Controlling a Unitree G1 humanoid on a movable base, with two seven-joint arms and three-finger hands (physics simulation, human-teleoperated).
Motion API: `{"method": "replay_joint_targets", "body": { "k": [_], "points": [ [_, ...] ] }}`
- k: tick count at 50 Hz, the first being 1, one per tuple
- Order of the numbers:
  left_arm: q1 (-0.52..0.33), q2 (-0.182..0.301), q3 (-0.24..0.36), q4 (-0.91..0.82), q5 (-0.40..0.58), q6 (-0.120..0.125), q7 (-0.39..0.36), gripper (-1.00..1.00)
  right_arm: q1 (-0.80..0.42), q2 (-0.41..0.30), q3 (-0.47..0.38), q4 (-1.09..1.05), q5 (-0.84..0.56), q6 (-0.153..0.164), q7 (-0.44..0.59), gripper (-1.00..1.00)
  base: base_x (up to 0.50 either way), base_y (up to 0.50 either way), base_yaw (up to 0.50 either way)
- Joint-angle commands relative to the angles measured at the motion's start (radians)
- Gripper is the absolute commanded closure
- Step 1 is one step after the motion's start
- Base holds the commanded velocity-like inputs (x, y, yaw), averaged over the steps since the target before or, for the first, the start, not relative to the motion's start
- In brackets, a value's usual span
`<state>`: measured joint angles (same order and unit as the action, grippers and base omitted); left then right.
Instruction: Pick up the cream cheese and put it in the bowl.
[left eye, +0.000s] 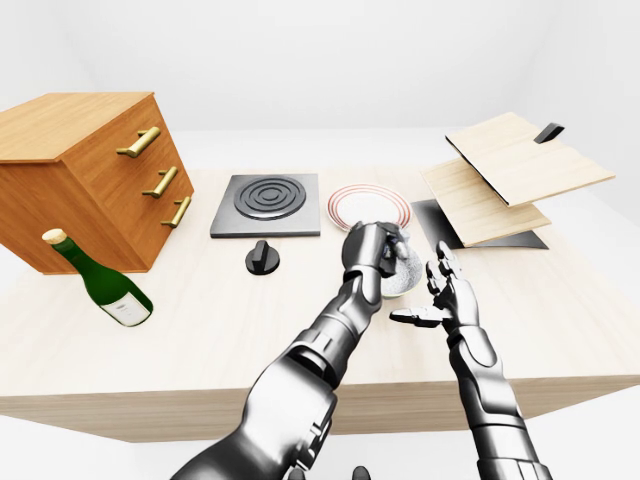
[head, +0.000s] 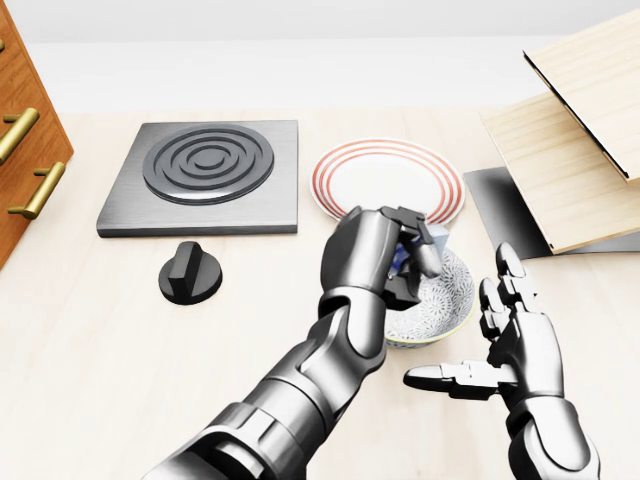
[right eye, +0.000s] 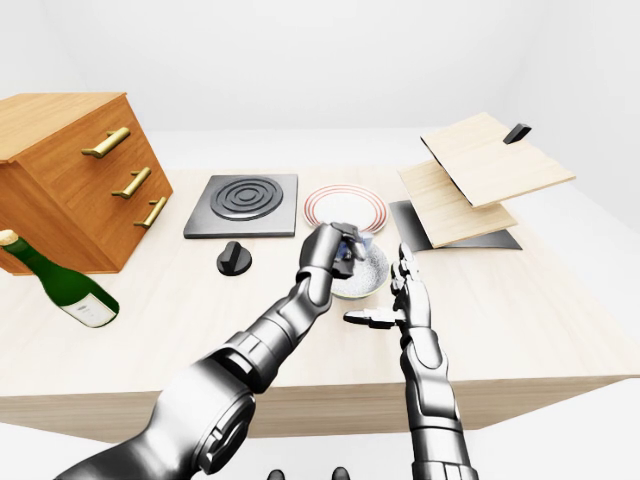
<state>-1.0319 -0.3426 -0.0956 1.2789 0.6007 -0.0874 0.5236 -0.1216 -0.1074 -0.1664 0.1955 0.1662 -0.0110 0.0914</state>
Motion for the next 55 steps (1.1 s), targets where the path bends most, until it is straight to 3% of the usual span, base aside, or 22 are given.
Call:
{"method": "replay_joint_targets", "body": {
  "k": [1, 14, 30, 35, 36, 39, 40, 42, 43, 44, 45, 46, 48, 50, 51, 52, 53, 55],
  "points": [
    [-0.024, 0.008, 0.011, -0.009, 0.038, 0.0, 0.0, -1.0, -0.007, 0.0, 0.003, 0.023, 0.0, -0.013, 0.001, -1.0, 0.0, 0.0, 0.0],
    [-0.025, 0.009, -0.006, -0.027, 0.062, 0.0, 0.0, -1.0, -0.015, 0.001, 0.009, 0.052, -0.004, -0.026, -0.001, -1.0, 0.0, 0.0, 0.0],
    [-0.022, 0.014, 0.0, -0.071, 0.025, 0.0, 0.0, -1.0, -0.024, 0.002, 0.016, 0.079, -0.009, -0.041, -0.001, -1.0, 0.0, 0.0, 0.0],
    [0.022, 0.033, 0.003, -0.14, -0.036, 0.0, 0.0, -1.0, -0.018, 0.004, 0.018, 0.065, -0.012, -0.038, -0.002, -1.0, 0.0, 0.0, 0.0],
    [0.067, 0.052, -0.003, -0.206, -0.04, 0.0, 0.0, -1.0, -0.018, 0.004, 0.018, 0.063, -0.012, -0.037, -0.003, -1.0, 0.0, 0.0, 0.0],
    [0.153, 0.076, -0.005, -0.362, -0.09, 0.0, -0.111, -1.0, -0.018, 0.006, 0.02, 0.052, -0.017, -0.028, -0.01, -1.0, 0.0, 0.0, 0.0],
    [0.205, 0.099, 0.0, -0.471, -0.117, 0.014, -0.171, -1.0, -0.014, 0.008, 0.025, 0.034, -0.021, -0.016, -0.015, -1.0, 0.0, 0.0, 0.0],
    [0.282, 0.111, 0.008, -0.645, -0.207, 0.096, -0.296, -1.0, -0.013, 0.01, 0.026, 0.024, -0.025, -0.009, -0.016, -1.0, 0.0, 0.0, 0.0],
    [0.299, 0.121, 0.009, -0.689, -0.228, 0.11, -0.293, -1.0, -0.013, 0.01, 0.026, 0.018, -0.027, -0.003, -0.018, -1.0, 0.0, 0.0, 0.0],
    [0.328, 0.137, 0.015, -0.76, -0.261, 0.151, -0.318, -1.0, -0.013, 0.011, 0.029, 0.009, -0.031, 0.003, -0.022, -1.0, 0.0, 0.0, 0.0],
    [0.342, 0.146, 0.023, -0.794, -0.294, 0.175, -0.318, -1.0, -0.014, 0.012, 0.029, 0.008, -0.033, 0.005, -0.023, -1.0, 0.0, 0.0, 0.0],
    [0.358, 0.159, 0.035, -0.833, -0.344, 0.175, -0.333, -1.0, -0.017, 0.013, 0.031, 0.008, -0.036, 0.006, -0.025, -1.0, 0.0, 0.0, 0.0],
    [0.43, 0.196, 0.002, -0.938, -0.347, 0.175, -0.387, -1.0, -0.02, 0.015, 0.035, 0.003, -0.045, 0.011, -0.031, -1.0, 0.0, 0.0, 0.0],
    [0.492, 0.21, -0.002, -1.018, -0.376, 0.157, -0.425, -1.0, -0.02, 0.018, 0.039, -0.005, -0.051, 0.017, -0.035, -1.0, 0.0, 0.0, 0.0],
    [0.525, 0.216, 0.001, -1.065, -0.411, 0.172, -0.465, -1.0, -0.02, 0.02, 0.043, -0.01, -0.057, 0.021, -0.038, -1.0, 0.0, 0.0, 0.0],
    [0.552, 0.227, -0.006, -1.099, -0.415, 0.162, -0.483, -1.0, -0.024, 0.022, 0.044, -0.006, -0.059, 0.021, -0.04, -1.0, 0.0, 0.0, 0.0],
    [0.591, 0.239, 0.014, -1.149, -0.439, 0.131, -0.479, -1.0, -0.029, 0.024, 0.049, -0.006, -0.067, 0.022, -0.044, -1.0, 0.0, 0.0, 0.0],
    [0.61, 0.248, 0.013, -1.181, -0.458, 0.131, -0.493, -1.0, -0.027, 0.026, 0.051, -0.016, -0.07, 0.028, -0.047, -1.0, 0.0, 0.0, 0.0]
  ]
}}
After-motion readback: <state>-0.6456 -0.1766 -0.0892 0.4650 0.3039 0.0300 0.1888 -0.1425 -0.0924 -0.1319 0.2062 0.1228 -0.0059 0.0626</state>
